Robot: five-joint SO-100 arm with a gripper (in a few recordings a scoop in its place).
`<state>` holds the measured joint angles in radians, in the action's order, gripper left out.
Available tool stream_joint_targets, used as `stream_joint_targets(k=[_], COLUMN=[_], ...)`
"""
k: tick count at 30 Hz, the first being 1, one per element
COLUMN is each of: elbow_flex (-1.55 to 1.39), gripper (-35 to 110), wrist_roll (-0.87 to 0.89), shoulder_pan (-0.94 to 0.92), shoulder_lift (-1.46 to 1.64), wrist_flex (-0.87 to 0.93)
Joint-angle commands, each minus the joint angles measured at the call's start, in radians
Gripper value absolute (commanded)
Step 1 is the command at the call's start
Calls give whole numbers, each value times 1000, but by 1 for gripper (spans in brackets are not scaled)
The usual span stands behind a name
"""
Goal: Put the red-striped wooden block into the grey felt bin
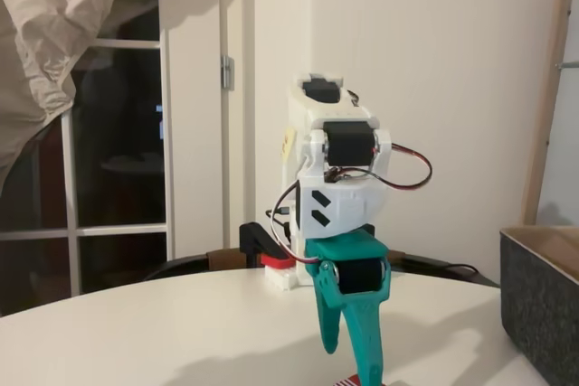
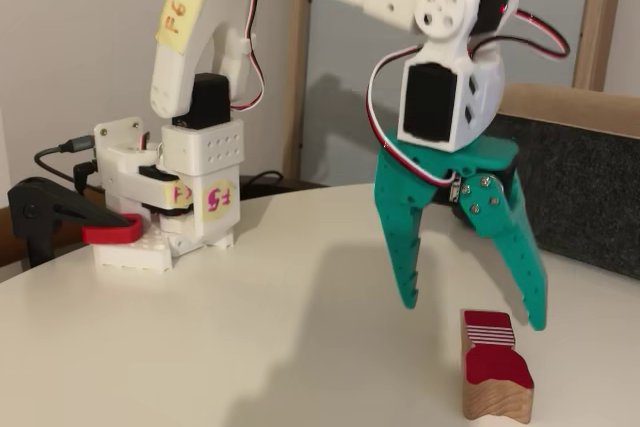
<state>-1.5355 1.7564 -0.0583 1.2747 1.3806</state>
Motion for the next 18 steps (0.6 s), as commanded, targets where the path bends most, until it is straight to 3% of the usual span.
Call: stream_joint_targets(k=[1, 18], elbow_flex=[29, 29], gripper=[37, 31], wrist_roll=[18, -23], shoulder_pan=[-23, 6], shoulder_lift=[-3, -89], wrist_flex=[-3, -43])
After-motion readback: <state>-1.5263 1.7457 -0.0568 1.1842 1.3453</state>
